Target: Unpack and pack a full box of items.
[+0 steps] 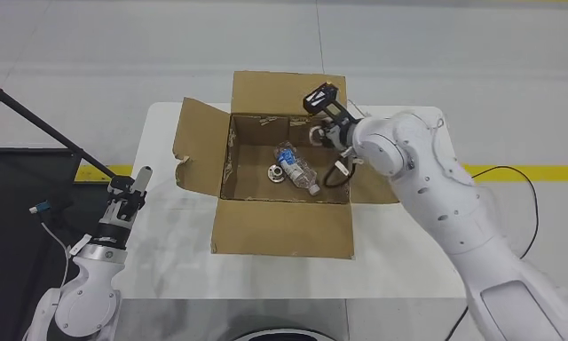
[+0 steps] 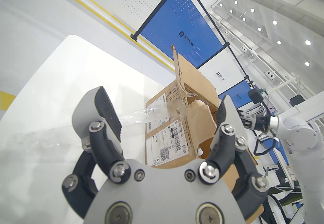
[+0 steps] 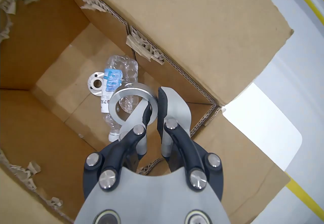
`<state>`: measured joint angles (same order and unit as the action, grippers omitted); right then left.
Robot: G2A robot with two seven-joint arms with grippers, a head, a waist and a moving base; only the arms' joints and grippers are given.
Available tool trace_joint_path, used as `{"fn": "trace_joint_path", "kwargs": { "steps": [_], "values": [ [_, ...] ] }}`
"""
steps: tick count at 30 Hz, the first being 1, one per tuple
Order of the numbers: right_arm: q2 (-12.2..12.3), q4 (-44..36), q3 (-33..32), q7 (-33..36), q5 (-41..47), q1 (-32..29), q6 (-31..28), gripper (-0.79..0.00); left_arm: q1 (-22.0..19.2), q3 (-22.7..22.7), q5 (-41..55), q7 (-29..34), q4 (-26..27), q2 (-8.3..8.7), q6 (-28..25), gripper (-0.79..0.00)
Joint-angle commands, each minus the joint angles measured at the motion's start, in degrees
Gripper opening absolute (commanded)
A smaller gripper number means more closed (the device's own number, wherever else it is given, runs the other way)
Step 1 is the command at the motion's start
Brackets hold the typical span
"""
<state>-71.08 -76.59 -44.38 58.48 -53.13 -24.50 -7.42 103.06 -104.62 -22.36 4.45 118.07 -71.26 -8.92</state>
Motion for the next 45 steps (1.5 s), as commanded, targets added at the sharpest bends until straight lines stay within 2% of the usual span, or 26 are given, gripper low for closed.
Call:
{"fn": "trace_joint_path", "kwargs": {
  "steps": [1, 9, 22, 23, 25, 28, 34, 37, 40, 42, 45],
  "values": [
    [-0.6, 1.9, 1.7, 0.3, -0.7, 0.8, -0.7, -0.785, 0.0, 0.0, 0.0, 0.0, 0.0, 0.00, 0.0, 0.000],
    [-2.6, 6.5, 6.7, 1.7, -3.5, 2.3, -4.4, -0.785, 0.0, 0.0, 0.0, 0.0, 0.0, 0.00, 0.0, 0.000],
    [-5.4, 10.8, 11.1, 0.4, -8.8, 1.5, -2.8, -0.785, 0.0, 0.0, 0.0, 0.0, 0.0, 0.00, 0.0, 0.000],
    [-5.6, 11.3, 11.3, 0.4, -9.0, 1.5, -2.7, -0.760, 0.0, 0.0, 0.0, 0.0, 0.0, 0.00, 0.0, 0.000],
    [-6.1, 12.0, 11.6, 0.2, -9.2, 1.6, -2.5, -0.650, 0.0, 0.0, 0.0, 0.0, 0.0, 0.00, 0.0, 0.000],
    [-6.6, 12.7, 11.8, 0.1, -9.5, 1.7, -2.6, -0.585, 0.0, 0.0, 0.0, 0.0, 0.0, 0.00, 0.0, 0.000],
    [-7.2, 12.4, 11.7, 0.4, -10.5, 1.4, -2.9, -0.517, 0.0, 0.0, 0.0, 0.0, 0.0, 0.00, 0.0, 0.000],
    [-7.2, 11.1, 11.2, 0.7, -11.0, 0.9, -3.2, -0.514, -0.1, 0.0, 0.1, 0.0, 0.0, -0.01, 0.1, 0.000],
    [-6.9, 8.8, 10.0, 1.4, -11.7, 0.0, -3.7, -0.502, -0.9, 0.0, 0.2, -0.1, -0.4, -0.04, 0.5, 0.000],
    [-6.5, 7.2, 9.0, 2.2, -12.1, -0.6, -4.2, -0.453, -1.5, 0.1, 0.0, 0.1, -0.6, -0.04, 0.9, 0.000],
    [-5.8, 4.7, 7.0, 3.3, -12.3, -1.7, -5.1, -0.437, -2.3, 0.2, -0.4, 0.6, -0.8, -0.03, 1.4, 0.000]
  ]
}}
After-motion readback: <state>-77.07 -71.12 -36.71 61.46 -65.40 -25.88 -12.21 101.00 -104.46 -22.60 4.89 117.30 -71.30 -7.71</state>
